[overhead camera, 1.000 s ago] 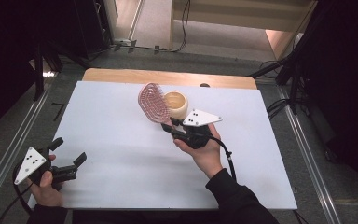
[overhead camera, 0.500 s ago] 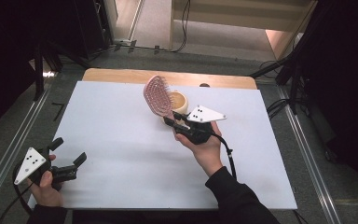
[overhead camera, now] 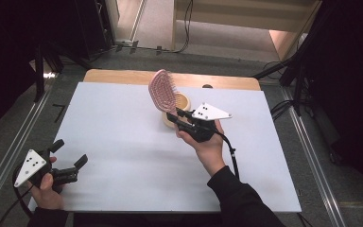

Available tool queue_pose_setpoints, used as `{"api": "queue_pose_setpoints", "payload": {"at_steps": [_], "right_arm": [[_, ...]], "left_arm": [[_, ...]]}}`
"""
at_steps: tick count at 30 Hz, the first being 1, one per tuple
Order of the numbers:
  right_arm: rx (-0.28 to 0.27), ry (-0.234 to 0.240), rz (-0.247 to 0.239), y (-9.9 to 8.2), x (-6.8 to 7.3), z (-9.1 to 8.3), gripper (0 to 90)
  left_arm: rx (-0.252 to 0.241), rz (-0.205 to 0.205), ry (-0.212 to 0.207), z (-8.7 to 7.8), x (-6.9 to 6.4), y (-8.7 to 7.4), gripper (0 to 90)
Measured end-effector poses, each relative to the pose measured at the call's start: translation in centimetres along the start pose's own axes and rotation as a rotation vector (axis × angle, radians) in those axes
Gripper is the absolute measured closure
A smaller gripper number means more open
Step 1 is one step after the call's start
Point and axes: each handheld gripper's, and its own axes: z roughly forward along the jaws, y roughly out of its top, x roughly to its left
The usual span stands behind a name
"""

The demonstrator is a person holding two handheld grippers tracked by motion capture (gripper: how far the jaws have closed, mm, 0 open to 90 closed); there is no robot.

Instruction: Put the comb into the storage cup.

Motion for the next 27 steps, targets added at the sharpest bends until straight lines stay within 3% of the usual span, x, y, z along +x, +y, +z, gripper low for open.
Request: {"api": "queue_pose_setpoints", "payload": {"at_steps": [10,27], "right_arm": [[-0.026,-0.007,-0.014,0.4,-0.4,0.4,67.8],[-0.076,-0.035,0.027,1.3,-1.9,1.0,67.7]], "left_arm": [[-0.001,-0.001,0.000,0.0,0.0,0.0,0.3],[-0.002,-0.002,-0.001,0.0,0.0,0.0,0.3]]}}
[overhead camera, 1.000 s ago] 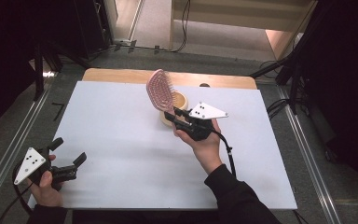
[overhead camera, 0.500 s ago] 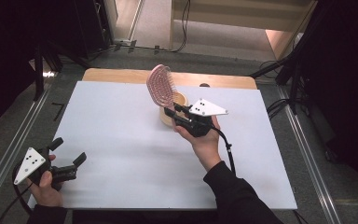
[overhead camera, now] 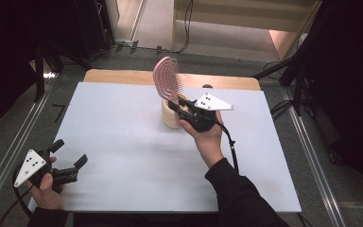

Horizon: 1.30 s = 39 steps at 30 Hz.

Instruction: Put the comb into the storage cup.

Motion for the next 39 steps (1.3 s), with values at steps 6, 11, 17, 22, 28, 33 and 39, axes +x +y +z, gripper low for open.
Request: {"api": "queue_pose_setpoints", "payload": {"at_steps": [6,11,17,22,28,33,39], "right_arm": [[-0.004,-0.011,0.002,0.4,-0.5,0.3,67.7],[-0.010,-0.022,0.003,0.7,-1.0,0.7,67.7],[-0.013,-0.031,0.013,0.9,-1.5,1.0,67.7],[-0.012,-0.040,0.016,1.1,-2.1,1.3,67.7],[-0.010,-0.048,0.016,1.3,-2.4,1.6,67.7],[-0.009,-0.055,0.015,1.3,-2.7,1.9,67.7],[-0.003,-0.062,0.024,1.4,-3.2,2.3,67.7]], "left_arm": [[0.000,0.000,0.000,0.0,0.0,0.0,0.3],[0.000,0.001,0.000,0.0,0.0,0.0,0.3],[0.000,0.001,0.001,0.0,0.0,0.0,0.3],[-0.001,0.001,0.000,0.0,0.0,0.0,0.3],[0.000,0.002,-0.001,0.0,0.0,0.0,0.3],[-0.001,0.002,-0.001,0.0,0.0,0.0,0.3],[-0.001,0.002,-0.001,0.0,0.0,0.0,0.3]]}}
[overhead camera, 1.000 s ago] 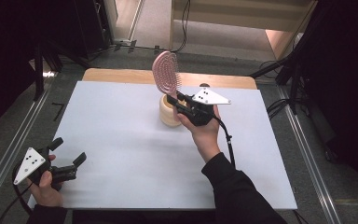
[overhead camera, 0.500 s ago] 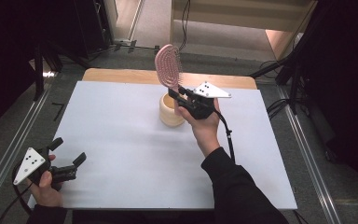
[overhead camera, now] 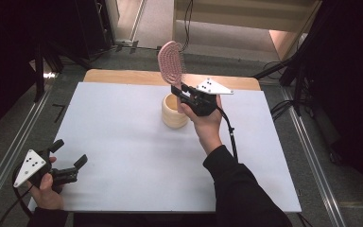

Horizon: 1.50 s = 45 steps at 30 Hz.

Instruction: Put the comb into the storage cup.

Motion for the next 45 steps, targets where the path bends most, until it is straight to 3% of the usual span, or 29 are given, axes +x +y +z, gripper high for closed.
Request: {"api": "queue_pose_setpoints", "payload": {"at_steps": [18,45], "right_arm": [[-0.030,0.026,0.001,0.9,-1.4,1.7,67.8],[-0.042,0.041,0.060,-1.3,-2.9,3.8,67.7]], "left_arm": [[0.001,0.003,-0.002,0.0,0.0,0.0,0.3],[-0.004,-0.002,-0.004,0.0,0.1,0.0,0.3]]}}
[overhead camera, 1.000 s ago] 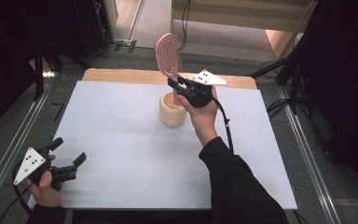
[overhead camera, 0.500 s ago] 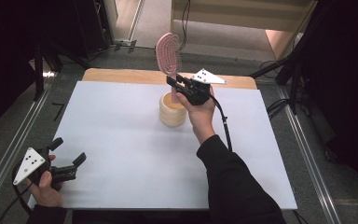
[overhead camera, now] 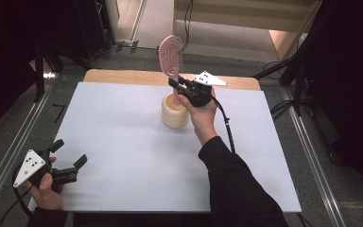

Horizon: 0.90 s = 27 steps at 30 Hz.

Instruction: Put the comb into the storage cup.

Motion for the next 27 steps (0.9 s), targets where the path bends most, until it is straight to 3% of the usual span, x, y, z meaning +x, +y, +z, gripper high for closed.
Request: {"api": "queue_pose_setpoints", "payload": {"at_steps": [27], "right_arm": [[0.037,-0.025,0.033,-2.9,-0.9,0.8,67.6]], "left_arm": [[-0.001,-0.001,0.001,0.0,0.0,0.0,0.3]]}}
